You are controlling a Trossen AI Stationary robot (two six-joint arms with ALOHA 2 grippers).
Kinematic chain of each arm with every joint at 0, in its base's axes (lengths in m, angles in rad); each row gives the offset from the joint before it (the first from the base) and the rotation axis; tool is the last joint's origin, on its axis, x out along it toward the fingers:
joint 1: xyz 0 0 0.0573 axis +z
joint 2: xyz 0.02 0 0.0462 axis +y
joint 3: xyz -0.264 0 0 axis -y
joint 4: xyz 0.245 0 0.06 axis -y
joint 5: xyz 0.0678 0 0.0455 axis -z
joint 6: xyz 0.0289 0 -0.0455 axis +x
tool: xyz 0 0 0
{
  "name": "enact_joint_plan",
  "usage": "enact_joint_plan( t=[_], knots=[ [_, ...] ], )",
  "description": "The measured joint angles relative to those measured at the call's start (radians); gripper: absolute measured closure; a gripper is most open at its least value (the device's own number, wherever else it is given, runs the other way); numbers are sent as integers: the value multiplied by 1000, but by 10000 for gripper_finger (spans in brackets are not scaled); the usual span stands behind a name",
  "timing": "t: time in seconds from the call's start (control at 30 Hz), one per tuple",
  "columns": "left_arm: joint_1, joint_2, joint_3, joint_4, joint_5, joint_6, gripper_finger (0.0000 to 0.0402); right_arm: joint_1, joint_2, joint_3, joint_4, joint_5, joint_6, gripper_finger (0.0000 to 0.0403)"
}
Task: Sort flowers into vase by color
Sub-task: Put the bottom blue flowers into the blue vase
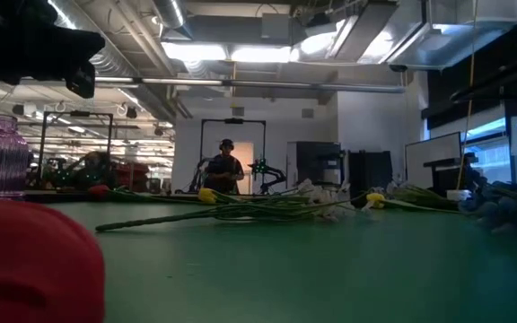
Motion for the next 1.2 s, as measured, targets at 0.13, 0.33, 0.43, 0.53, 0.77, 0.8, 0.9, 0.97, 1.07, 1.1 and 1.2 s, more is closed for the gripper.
enact_joint_plan(
  t=[0.13, 0.33, 0.43, 0.53, 0.77, 0.8, 0.9, 0.97, 1.07, 1.1, 1.2],
  knots=[
    [0, 0, 0, 1, 0, -3, 379, -24, 2, 83, -108, 31, -5, 380],
    [0, 7, -1, 110, 24, -3, 379, -100, -5, 399, -376, 340, -153, 363],
    [-1, 8, 0, 150, 65, -12, 379, -131, -7, 567, -372, 622, -332, 372],
    [-22, 10, 0, 174, 68, -48, 379, -156, -8, 682, -204, 883, -583, 391],
    [-166, 97, 0, 238, 146, -14, 379, -250, 47, 718, 579, 856, -1453, 383],
    [-195, 119, 0, 266, 149, 5, 379, -266, 71, 718, 654, 821, -1531, 384],
    [-284, 196, 0, 355, 151, 76, 379, -305, 135, 716, 777, 727, -1674, 393],
    [-335, 254, -1, 408, 151, 113, 379, -328, 171, 716, 816, 686, -1705, 394],
    [-393, 344, 0, 510, 134, 148, 377, -355, 222, 716, 865, 626, -1737, 387],
    [-406, 371, -1, 532, 114, 150, 376, -359, 234, 716, 872, 612, -1754, 384],
    [-430, 469, 0, 610, 45, 149, 368, -360, 293, 717, 981, 584, -1836, 382]
  ],
)
